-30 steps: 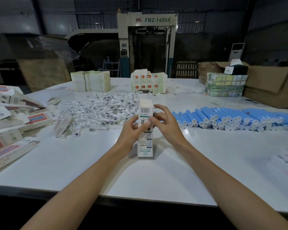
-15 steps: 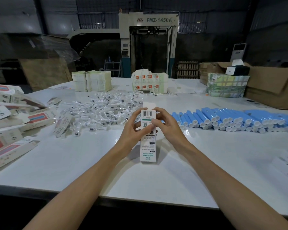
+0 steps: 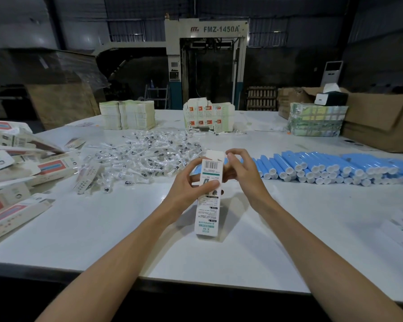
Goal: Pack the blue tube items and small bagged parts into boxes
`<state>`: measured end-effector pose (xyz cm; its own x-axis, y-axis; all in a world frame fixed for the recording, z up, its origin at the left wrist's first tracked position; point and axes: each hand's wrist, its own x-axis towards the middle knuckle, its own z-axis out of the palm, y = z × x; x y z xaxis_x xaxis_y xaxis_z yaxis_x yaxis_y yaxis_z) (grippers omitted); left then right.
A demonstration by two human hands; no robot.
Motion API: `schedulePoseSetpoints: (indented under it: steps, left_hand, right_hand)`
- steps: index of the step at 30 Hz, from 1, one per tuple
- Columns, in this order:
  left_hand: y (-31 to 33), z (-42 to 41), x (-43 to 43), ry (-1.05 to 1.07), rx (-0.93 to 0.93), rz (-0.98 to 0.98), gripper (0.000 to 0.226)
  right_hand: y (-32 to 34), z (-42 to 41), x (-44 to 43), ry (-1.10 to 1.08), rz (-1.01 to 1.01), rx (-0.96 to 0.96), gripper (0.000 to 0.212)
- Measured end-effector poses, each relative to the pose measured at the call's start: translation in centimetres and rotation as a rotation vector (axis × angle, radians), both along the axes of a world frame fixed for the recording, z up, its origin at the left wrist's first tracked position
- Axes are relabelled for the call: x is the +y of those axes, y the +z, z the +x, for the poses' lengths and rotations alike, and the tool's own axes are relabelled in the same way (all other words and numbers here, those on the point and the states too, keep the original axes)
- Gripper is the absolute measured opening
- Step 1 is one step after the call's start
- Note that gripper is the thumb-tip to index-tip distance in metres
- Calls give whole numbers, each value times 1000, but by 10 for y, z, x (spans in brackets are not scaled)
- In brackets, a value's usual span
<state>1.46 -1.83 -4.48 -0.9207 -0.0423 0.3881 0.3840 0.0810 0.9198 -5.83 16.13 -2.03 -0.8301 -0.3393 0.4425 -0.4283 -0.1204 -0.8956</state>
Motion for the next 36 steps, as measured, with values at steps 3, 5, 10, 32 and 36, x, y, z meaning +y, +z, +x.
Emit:
schedulePoseSetpoints:
  steps: [3, 5, 10, 32, 36]
  left_hand:
    - [1, 1, 0, -12, -23, -20, 64]
    - [1, 2, 0, -20, -47, -22, 67]
    - [2, 3, 0, -23, -62, -45, 65]
    - [5, 6, 5, -1, -53, -76, 76]
    - [3, 4, 5, -14, -44, -104, 88]
  right_hand:
    - [-1, -7, 1, 13, 11, -67, 17]
    - [-1, -9, 0, 44, 52, -51, 13]
    - [2, -9, 4, 31, 107, 103, 6]
    - [19, 4, 7, 105, 29, -222, 13]
    - [24, 1, 9, 105, 35, -274, 10]
